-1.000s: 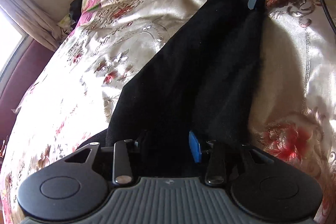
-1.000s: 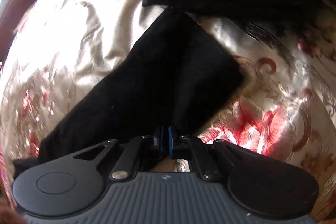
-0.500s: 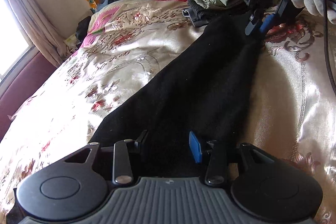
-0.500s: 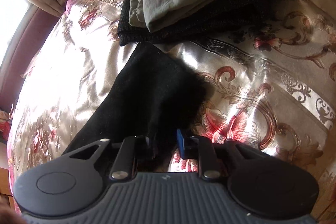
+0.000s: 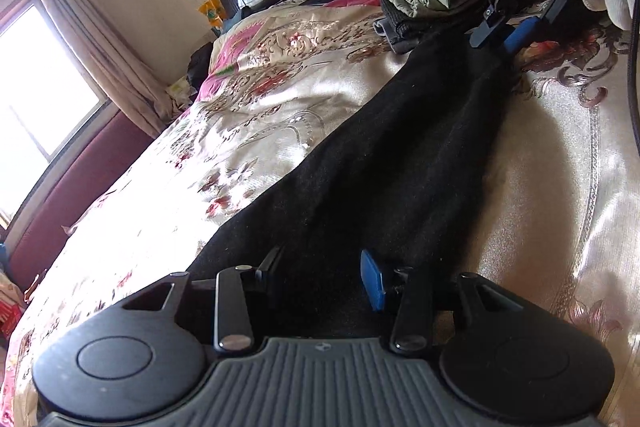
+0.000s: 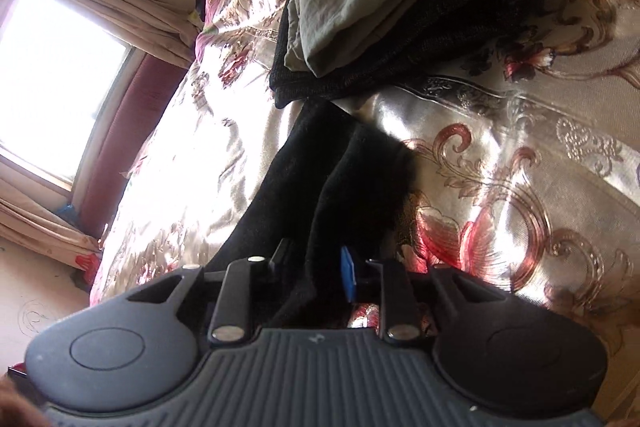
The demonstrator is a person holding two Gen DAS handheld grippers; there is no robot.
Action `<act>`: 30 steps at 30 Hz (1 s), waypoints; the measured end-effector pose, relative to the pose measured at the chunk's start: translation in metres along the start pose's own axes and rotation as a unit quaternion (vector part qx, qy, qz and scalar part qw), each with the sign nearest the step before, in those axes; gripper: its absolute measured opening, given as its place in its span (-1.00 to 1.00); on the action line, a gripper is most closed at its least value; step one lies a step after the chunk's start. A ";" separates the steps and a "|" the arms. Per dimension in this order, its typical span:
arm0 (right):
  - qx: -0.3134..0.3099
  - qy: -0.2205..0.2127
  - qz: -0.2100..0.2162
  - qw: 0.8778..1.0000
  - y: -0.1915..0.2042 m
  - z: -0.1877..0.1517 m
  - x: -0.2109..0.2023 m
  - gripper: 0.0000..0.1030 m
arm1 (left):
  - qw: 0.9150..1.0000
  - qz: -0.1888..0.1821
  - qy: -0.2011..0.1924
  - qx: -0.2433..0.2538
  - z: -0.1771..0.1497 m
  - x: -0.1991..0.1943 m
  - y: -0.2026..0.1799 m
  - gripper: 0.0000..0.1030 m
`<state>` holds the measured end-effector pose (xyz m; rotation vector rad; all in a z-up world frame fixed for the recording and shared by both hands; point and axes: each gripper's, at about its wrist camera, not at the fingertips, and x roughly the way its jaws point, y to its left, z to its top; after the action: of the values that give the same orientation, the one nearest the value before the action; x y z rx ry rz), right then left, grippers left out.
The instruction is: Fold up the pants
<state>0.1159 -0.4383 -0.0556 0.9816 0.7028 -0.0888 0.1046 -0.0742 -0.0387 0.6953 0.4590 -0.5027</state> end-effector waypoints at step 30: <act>-0.088 -0.031 -0.065 0.994 0.031 -0.014 0.028 -0.58 | 0.994 -0.015 0.019 -0.106 0.020 0.006 0.004 0.10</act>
<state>0.1421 -0.4028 -0.0549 0.7611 0.7050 -0.1674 0.1162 -0.0872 -0.0266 0.4950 0.5501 -0.4611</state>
